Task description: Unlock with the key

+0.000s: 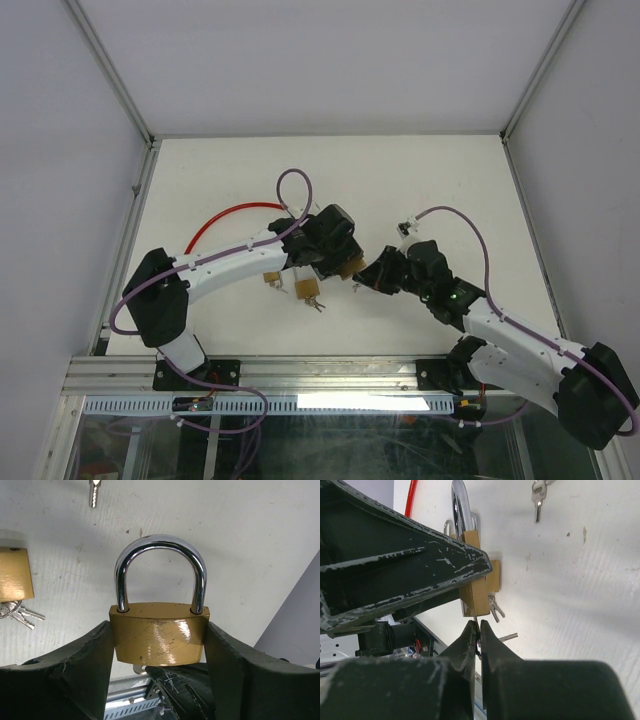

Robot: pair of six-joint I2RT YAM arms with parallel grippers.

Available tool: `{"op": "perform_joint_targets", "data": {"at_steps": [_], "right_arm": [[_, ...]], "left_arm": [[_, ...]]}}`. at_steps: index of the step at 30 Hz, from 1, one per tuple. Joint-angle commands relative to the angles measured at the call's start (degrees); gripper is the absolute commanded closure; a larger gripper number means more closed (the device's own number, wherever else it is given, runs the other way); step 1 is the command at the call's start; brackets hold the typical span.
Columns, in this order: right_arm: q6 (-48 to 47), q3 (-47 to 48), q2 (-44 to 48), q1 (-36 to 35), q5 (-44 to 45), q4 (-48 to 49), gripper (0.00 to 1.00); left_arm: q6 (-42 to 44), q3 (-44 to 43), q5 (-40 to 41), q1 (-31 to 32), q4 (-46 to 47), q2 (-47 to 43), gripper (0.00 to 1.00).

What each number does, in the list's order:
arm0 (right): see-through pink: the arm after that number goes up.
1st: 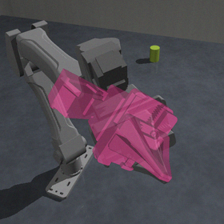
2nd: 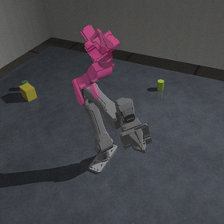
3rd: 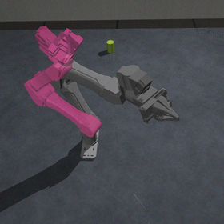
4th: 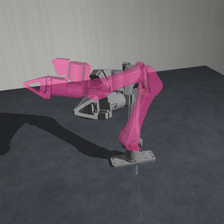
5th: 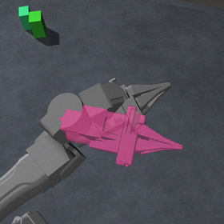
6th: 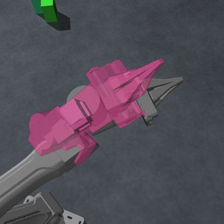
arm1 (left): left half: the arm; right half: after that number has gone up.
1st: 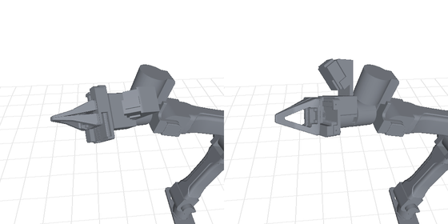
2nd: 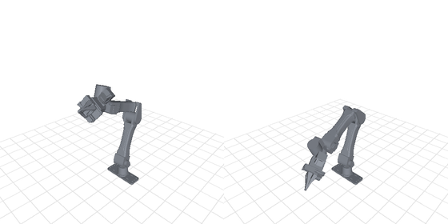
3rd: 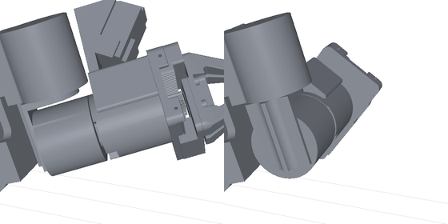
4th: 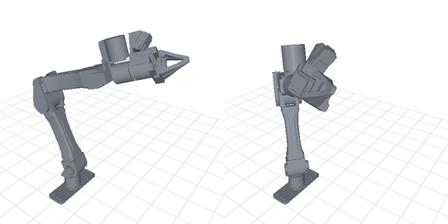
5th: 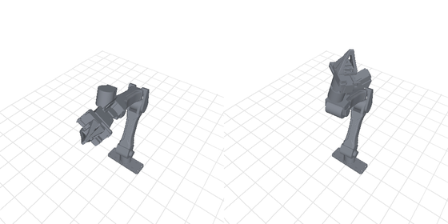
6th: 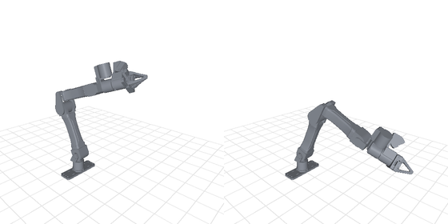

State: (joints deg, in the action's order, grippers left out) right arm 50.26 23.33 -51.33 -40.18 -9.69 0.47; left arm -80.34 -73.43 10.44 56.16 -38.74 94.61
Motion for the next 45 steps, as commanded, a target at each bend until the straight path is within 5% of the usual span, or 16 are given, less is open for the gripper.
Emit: {"op": "perform_joint_targets", "data": {"at_steps": [1, 6, 8, 11, 23, 29, 31, 36, 45], "right_arm": [[-3.1, 5.8, -1.9, 3.6, 3.6, 11.3, 1.0], [-3.1, 6.6, -1.8, 6.1, 3.6, 18.0, 1.0], [-2.2, 7.1, -1.2, 6.5, -6.4, 19.4, 1.0], [-1.6, 7.2, -0.3, 7.0, -10.2, 21.5, 1.0], [4.6, 6.3, 1.0, 7.6, -17.0, 21.8, 1.0], [1.2, 8.1, 4.4, 7.8, -16.0, 8.9, 0.97], [-6.4, 8.5, 6.5, 7.9, -15.6, 4.2, 0.73], [-12.4, 10.1, 10.1, 8.4, -15.0, -6.8, 0.52], [-18.2, 19.2, 4.0, 8.5, -14.7, -12.8, 0.47]], "left_arm": [[-0.7, -0.2, -5.6, 3.3, 7.1, -4.5, 0.77], [0.0, 6.6, -5.9, 3.6, 17.8, -10.0, 0.83], [0.3, 10.5, -5.3, 3.6, 23.2, -13.8, 0.85], [1.1, 16.2, -5.2, 3.6, 31.8, -18.2, 0.86], [5.9, 26.8, -6.5, 3.6, 53.0, -25.8, 0.89], [9.0, 27.4, -0.5, 3.2, 45.7, -29.3, 0.91], [11.8, 26.7, 0.2, 2.3, 42.1, -30.2, 0.91], [17.0, 26.2, -2.0, -1.1, 36.3, -31.9, 0.91], [30.1, 25.4, -12.8, -2.6, 36.1, -32.0, 0.91]]}}
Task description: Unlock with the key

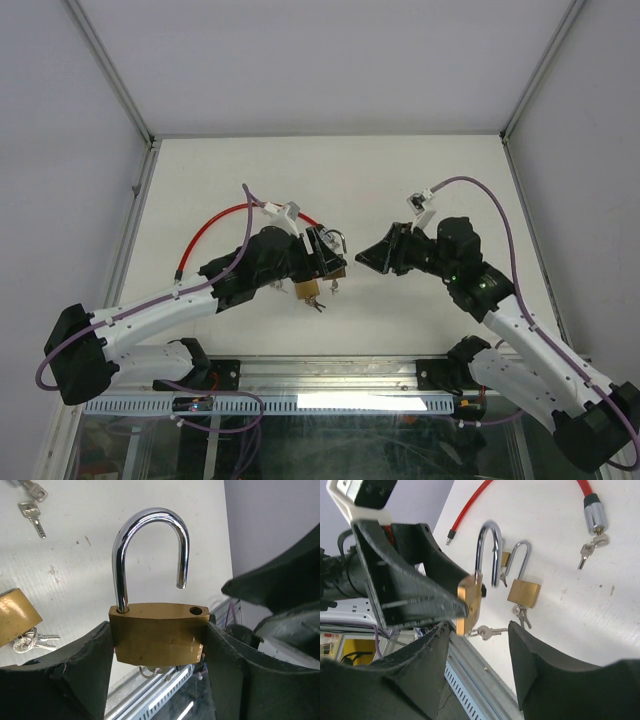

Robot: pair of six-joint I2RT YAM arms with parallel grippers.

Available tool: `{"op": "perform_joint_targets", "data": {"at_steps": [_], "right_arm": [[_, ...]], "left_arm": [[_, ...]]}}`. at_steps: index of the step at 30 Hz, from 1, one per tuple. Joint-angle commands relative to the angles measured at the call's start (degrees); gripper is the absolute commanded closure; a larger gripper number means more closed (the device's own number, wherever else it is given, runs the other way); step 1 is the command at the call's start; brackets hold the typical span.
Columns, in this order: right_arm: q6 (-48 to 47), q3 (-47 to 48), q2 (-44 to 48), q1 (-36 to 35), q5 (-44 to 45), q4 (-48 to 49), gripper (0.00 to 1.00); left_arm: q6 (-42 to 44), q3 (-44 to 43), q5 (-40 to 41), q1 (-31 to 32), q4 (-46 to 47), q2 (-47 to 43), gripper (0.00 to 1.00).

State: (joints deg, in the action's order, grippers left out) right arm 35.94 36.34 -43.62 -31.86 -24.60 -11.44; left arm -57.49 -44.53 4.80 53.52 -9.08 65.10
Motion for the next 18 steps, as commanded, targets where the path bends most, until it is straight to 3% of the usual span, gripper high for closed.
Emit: {"op": "perform_joint_targets", "data": {"at_steps": [1, 5, 10, 18], "right_arm": [[-3.8, 7.2, -5.3, 0.2, -0.5, -0.3, 0.47], [-3.3, 10.5, -11.5, 0.2, -1.8, 1.1, 0.48], [-4.4, 11.0, -15.8, 0.2, 0.2, 0.2, 0.58], [-6.5, 9.5, -19.8, 0.2, -2.9, 5.8, 0.9]], "left_arm": [[7.7, -3.8, -8.0, 0.0, 6.5, -2.3, 0.91], [9.4, -4.6, -11.4, 0.0, 8.2, -1.1, 0.92], [9.7, -4.3, -13.6, 0.0, 11.9, -1.8, 0.92], [9.3, -3.4, -21.2, 0.2, 19.6, -1.1, 0.94]]}}
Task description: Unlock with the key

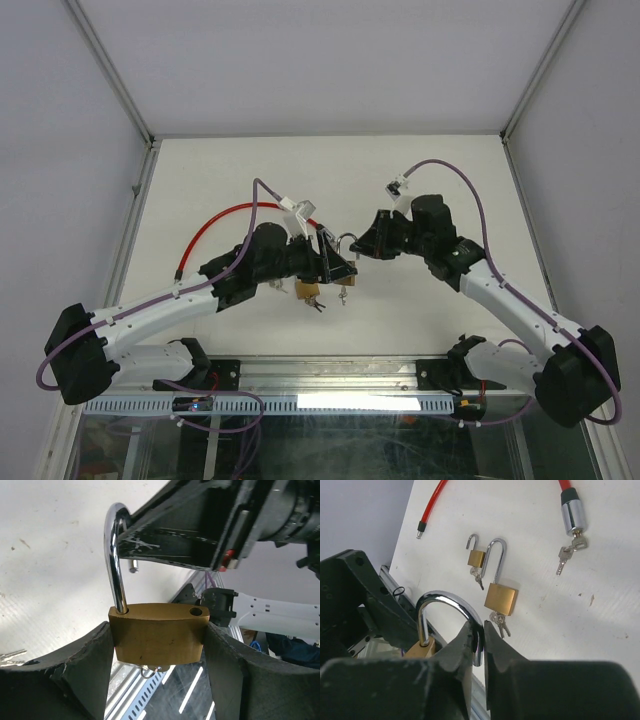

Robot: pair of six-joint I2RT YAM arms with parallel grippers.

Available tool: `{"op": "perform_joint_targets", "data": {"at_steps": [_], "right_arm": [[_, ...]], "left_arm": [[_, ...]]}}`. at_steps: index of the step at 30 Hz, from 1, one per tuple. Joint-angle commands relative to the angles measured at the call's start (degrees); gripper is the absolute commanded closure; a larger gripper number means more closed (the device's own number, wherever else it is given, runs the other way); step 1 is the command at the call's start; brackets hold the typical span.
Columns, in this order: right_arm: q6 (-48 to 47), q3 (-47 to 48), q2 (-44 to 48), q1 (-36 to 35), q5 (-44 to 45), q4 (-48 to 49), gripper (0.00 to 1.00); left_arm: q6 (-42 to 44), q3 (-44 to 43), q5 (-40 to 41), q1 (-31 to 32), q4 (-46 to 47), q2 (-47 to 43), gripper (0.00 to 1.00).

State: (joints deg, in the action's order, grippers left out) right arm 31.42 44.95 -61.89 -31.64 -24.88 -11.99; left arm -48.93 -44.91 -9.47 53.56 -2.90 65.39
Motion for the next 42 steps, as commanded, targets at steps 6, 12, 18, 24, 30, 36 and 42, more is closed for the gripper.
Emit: {"op": "perform_joint_targets", "data": {"at_steps": [6, 12, 18, 24, 30, 36, 42], "right_arm": [[-0.7, 3.0, -6.7, 0.0, -9.2, 12.3, 0.9], [-0.1, 5.8, -10.6, -0.1, -12.5, 13.9, 0.7], [-4.5, 6.5, -7.9, 0.7, -3.3, 4.1, 0.49], [-8.6, 5.0, -4.0, 1.5, 8.8, -8.6, 0.4], [-9.8, 3.0, 2.2, 1.6, 23.6, -18.9, 0.38], [-7.8, 1.6, 8.1, 1.7, 30.3, -23.1, 0.37], [-6.4, 0.6, 13.0, 1.7, 33.1, -25.6, 0.36]], "left_arm": [[1.6, -4.1, -10.5, 0.3, 16.0, 0.9, 0.95], [0.6, -5.0, -8.3, 0.3, 14.5, 3.5, 0.95], [-0.9, -5.6, 2.7, 0.1, 3.7, 2.7, 0.94], [-1.8, -6.9, 8.8, 0.0, -4.8, 4.0, 0.94], [-1.5, -11.9, 12.0, 0.0, -12.9, 10.6, 0.95], [-4.2, -21.7, 18.5, -0.1, -26.2, 23.8, 0.92], [-9.1, -31.0, 20.5, -1.6, -37.9, 36.8, 0.9]]}}
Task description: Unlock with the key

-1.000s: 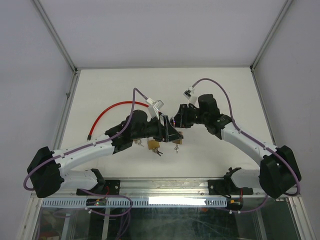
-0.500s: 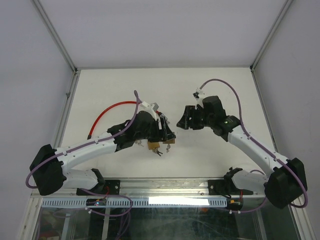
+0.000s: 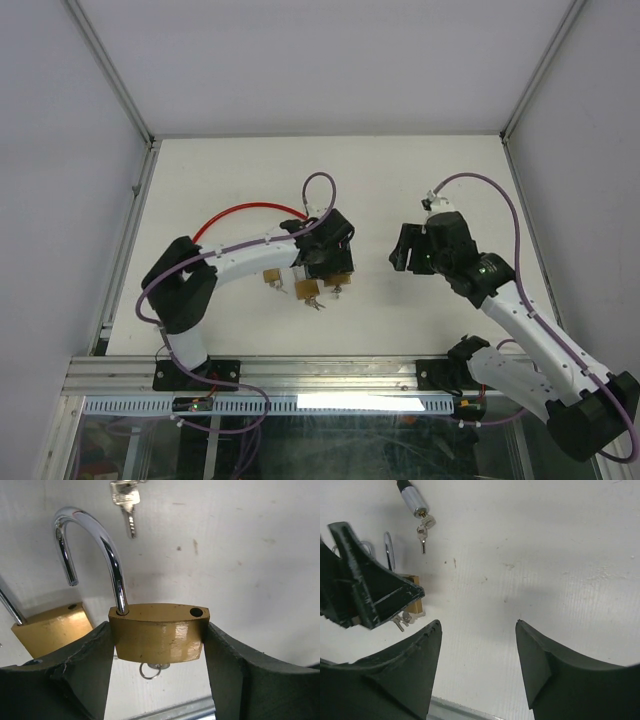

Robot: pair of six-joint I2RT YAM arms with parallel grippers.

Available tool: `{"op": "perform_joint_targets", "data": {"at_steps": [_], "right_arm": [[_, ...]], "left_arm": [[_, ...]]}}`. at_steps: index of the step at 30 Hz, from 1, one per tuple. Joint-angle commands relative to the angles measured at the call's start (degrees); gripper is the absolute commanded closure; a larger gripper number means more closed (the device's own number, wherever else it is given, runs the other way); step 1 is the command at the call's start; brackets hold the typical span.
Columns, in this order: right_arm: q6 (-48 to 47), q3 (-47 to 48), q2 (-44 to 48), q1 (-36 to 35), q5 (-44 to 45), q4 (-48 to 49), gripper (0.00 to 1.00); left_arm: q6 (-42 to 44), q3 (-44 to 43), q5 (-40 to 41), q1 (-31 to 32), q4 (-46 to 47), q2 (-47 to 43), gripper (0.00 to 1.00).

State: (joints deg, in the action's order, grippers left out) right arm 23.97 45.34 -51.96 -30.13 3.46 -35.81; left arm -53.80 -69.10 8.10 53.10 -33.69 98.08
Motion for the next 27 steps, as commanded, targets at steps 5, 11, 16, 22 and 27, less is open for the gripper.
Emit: {"op": "perform_joint_targets", "data": {"at_steps": [5, 11, 16, 22, 27], "right_arm": [[0.8, 0.3, 6.1, 0.2, 6.8, -4.7, 0.36], [1.2, 0.1, 8.4, 0.3, 8.3, -6.3, 0.35], [1.3, 0.2, 8.9, 0.3, 9.2, -7.0, 0.23], [2.8, 1.0, 8.6, 0.3, 9.7, -7.7, 0.0], [5.0, 2.3, 8.7, 0.3, 12.7, -8.6, 0.01]], "left_arm": [[-6.9, -11.3, 5.4, -1.7, -12.4, 10.8, 0.82], [-7.6, -13.8, 5.9, -1.8, -13.4, 13.1, 0.55], [-8.0, -13.1, 5.7, -2.3, -13.3, 10.2, 0.25], [-7.6, -10.8, 4.7, -4.8, -12.4, 3.8, 0.08], [-6.5, -5.1, 5.4, -8.8, -9.2, -7.3, 0.01]]}}
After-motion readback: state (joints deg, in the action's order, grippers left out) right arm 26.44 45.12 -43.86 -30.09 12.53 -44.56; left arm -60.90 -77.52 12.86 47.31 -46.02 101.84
